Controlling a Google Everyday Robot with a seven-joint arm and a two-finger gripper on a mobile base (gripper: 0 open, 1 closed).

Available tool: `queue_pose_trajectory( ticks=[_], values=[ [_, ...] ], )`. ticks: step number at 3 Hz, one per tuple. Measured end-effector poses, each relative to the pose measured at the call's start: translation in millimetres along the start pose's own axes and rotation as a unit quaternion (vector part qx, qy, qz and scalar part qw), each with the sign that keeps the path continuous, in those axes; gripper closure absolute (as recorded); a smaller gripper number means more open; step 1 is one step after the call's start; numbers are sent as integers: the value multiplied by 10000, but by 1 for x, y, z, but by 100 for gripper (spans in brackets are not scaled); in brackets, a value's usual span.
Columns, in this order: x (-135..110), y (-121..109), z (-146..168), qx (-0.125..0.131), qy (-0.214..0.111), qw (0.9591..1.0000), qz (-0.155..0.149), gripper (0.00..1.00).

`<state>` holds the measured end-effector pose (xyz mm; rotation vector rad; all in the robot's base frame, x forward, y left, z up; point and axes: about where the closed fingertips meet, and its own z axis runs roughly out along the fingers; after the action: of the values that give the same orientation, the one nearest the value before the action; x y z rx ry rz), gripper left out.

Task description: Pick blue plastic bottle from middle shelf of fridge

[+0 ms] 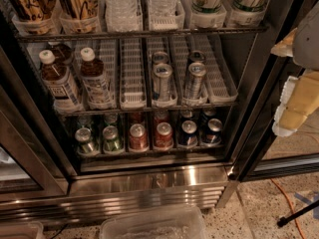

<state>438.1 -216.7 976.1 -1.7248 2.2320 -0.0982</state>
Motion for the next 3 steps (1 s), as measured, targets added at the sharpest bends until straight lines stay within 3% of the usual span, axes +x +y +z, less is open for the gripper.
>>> queue_pose_trajectory(
  ticks=[2, 3],
  values=[
    [-6, 1, -1, 20, -137, 9999, -2, 0],
    [-23, 15, 9, -108, -606, 9981, 83, 0]
  ],
)
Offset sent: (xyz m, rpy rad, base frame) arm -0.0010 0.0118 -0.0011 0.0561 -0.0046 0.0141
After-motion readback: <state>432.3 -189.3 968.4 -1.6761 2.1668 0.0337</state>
